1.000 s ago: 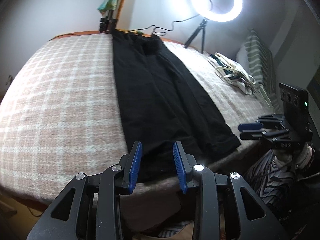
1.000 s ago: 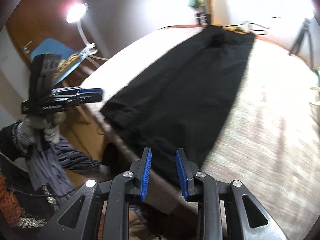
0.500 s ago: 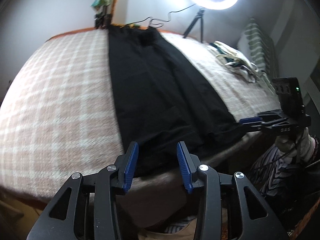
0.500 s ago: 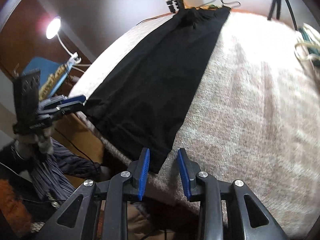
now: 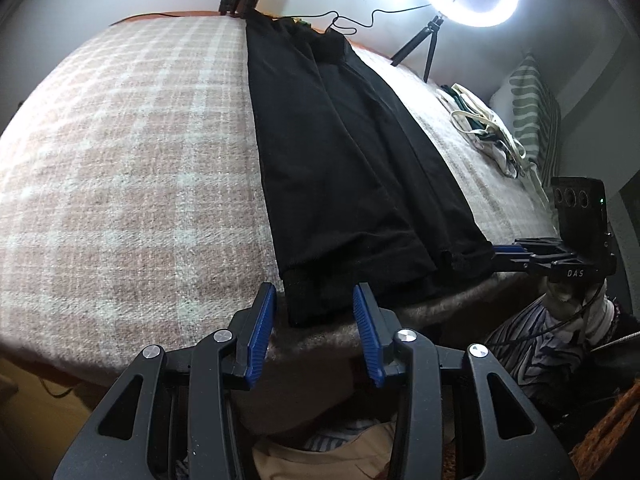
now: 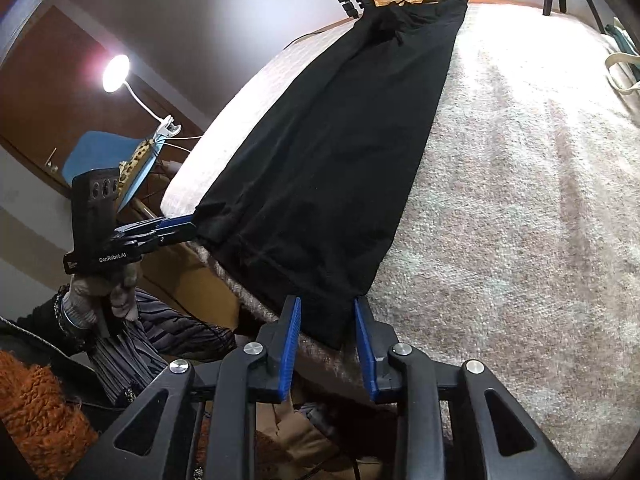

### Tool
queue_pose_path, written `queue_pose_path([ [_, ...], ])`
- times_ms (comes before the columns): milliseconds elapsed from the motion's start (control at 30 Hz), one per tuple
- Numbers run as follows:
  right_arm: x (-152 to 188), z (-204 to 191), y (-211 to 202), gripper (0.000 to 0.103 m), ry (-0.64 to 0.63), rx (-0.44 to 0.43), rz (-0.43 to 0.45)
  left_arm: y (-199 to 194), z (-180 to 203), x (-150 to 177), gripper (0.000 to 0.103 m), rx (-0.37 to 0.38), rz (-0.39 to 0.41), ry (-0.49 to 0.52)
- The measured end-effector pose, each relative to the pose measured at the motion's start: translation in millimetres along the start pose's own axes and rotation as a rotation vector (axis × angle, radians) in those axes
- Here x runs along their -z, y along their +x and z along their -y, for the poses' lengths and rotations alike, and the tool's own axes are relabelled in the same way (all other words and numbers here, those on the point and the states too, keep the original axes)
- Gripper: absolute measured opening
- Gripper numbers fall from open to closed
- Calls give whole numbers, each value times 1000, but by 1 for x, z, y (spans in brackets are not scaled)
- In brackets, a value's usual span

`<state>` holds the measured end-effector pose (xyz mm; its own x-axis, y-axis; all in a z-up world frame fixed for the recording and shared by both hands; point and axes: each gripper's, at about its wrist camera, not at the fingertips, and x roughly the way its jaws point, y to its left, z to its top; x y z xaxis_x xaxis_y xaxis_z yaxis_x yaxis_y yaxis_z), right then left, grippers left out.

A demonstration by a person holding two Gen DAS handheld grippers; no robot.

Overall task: Fold small clothes
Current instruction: 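Close both grippers on the hem end of the black shirt strip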

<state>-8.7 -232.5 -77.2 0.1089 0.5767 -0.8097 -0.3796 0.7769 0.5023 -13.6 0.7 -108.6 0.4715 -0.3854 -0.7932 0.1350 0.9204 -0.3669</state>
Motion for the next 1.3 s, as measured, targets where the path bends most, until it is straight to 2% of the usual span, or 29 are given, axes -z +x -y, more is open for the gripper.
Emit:
queue_pose_path([
  [67,0,-2,1,23,-8,5,0,0,1,-1,32,1,1,6],
  [100,0,-4,3,21,-11,8,1,1,1,-1,20,3,0,10],
  [167,1,-4,3,17,-12,10,2,4,0,-2,9,11,-9,11],
  [233,2,-5,4,10,-10,9,0,4,-2,-2,4,20,-8,8],
  [400,1,-6,2,3,19,-42,24,0,-2,-8,4,63,16,-1],
  [667,-10,7,-15,2,139,-146,114,-6,-5,-29,3,135,61,-59],
  [867,-22,9,-26,1,163,-167,163,-8,1,-57,3,149,102,-41],
  [1067,-57,2,-29,1,131,-144,210,-3,1,-96,3,148,137,-31],
  [1233,-98,10,-31,1,122,-112,231,5,-6,-131,3,103,174,-26],
  [1300,-116,13,-26,1,120,-71,234,12,-12,-145,3,89,182,-39],
])
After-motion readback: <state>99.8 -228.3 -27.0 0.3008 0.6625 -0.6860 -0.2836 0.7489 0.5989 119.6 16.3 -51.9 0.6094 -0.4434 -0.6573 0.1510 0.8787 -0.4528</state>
